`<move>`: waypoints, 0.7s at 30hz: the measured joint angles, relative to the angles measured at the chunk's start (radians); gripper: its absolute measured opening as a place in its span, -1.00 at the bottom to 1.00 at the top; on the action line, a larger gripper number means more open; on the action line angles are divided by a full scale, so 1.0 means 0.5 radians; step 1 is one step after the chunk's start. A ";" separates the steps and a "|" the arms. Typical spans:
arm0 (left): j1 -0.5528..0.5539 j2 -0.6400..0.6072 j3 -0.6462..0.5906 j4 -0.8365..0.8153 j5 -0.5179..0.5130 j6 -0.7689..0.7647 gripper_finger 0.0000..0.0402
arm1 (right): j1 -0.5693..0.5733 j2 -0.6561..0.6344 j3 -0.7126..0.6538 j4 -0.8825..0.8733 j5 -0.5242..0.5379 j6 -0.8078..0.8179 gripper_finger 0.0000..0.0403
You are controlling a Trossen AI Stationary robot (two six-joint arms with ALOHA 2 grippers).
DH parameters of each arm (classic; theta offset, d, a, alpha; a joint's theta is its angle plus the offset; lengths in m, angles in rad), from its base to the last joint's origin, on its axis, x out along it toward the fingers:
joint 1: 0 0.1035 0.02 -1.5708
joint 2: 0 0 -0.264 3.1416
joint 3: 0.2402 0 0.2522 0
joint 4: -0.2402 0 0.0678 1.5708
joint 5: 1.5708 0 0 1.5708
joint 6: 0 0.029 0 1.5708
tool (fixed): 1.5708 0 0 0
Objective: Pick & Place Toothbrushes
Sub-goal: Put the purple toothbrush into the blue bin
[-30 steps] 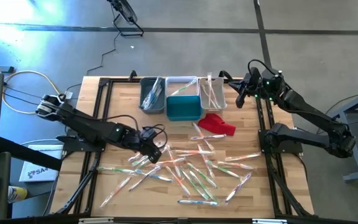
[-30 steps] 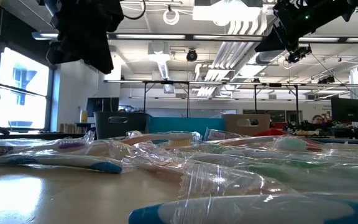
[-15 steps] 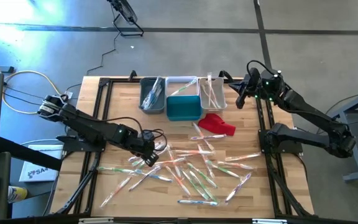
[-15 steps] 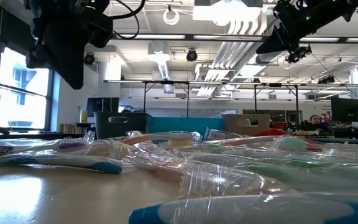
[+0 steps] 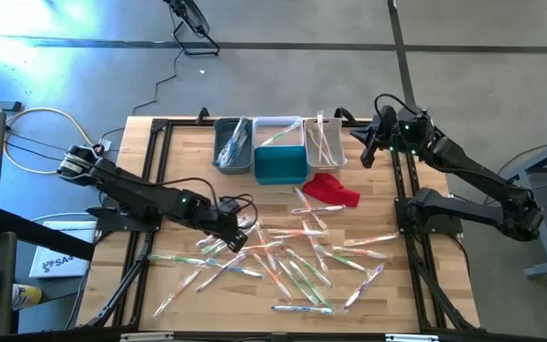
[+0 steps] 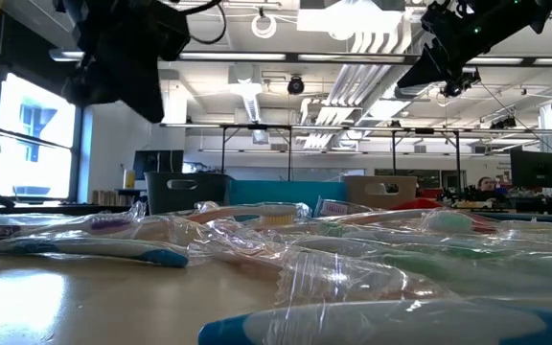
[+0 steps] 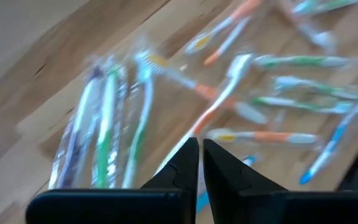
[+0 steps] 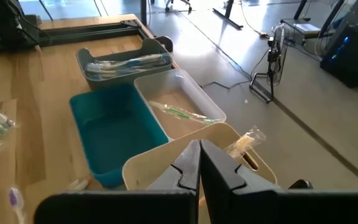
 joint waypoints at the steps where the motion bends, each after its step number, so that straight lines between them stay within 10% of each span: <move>1: 0.000 -0.018 0.000 0.023 -0.002 0.028 -0.90 | 0.001 0.000 0.000 0.000 0.000 -0.012 -0.98; 21: 0.714 -0.330 0.000 -0.059 0.110 0.932 -0.90 | 0.001 0.000 0.000 -0.001 0.002 0.156 -0.98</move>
